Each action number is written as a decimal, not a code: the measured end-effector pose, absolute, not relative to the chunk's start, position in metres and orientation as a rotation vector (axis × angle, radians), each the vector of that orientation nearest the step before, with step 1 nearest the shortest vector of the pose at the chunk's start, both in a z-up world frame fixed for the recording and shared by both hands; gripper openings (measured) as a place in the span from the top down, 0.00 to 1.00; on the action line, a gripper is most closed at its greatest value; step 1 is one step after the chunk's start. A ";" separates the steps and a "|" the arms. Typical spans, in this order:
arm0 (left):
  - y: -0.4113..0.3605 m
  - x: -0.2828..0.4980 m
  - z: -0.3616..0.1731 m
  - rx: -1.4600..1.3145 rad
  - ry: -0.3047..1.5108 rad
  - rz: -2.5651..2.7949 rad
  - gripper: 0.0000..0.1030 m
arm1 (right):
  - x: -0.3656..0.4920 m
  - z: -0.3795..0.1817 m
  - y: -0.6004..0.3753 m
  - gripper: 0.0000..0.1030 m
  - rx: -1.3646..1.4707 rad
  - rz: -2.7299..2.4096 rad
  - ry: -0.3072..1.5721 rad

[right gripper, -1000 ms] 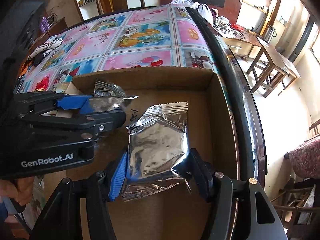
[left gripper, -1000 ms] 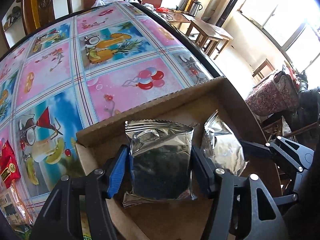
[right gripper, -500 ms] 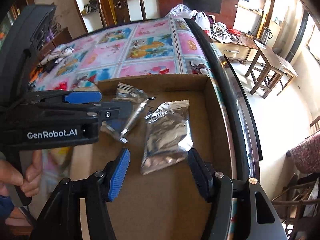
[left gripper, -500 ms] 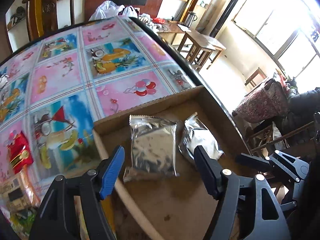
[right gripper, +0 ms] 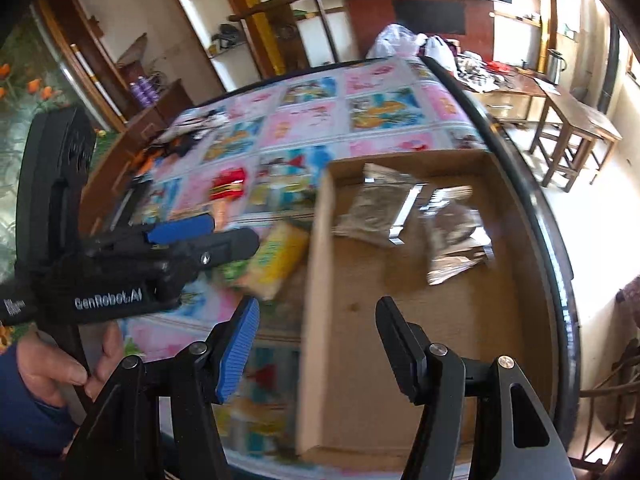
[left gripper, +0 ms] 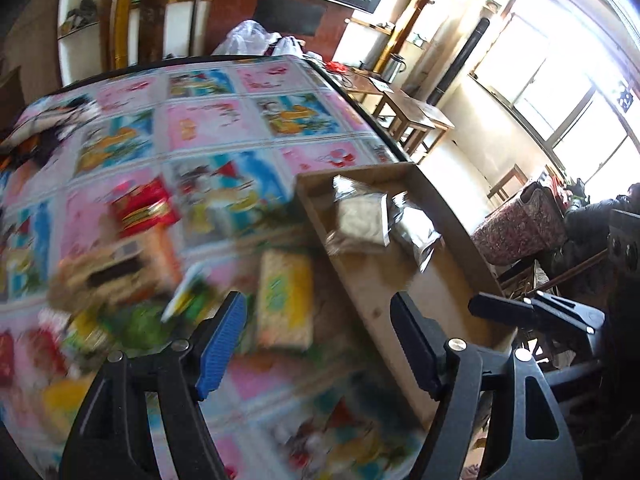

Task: Organize snacks
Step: 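Grasp a green snack bag with the right gripper while the left grasps a WEIDAN cracker pack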

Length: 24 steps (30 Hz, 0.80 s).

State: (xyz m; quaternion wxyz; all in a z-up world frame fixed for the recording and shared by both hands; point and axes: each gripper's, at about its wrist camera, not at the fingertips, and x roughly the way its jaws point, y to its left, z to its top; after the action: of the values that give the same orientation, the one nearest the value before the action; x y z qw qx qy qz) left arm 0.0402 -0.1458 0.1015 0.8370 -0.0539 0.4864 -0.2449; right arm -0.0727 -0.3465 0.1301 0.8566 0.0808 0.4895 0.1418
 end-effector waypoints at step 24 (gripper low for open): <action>0.107 -0.070 0.061 -0.318 1.075 -0.212 0.28 | -0.128 0.071 -0.116 0.34 -0.115 0.765 1.209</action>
State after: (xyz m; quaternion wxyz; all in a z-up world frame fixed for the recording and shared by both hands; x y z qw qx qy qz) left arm -0.0699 0.1066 0.0608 0.8417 -0.1506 0.5087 -0.1002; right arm -0.1284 -0.1164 0.0711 0.7531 -0.0529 0.5541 0.3507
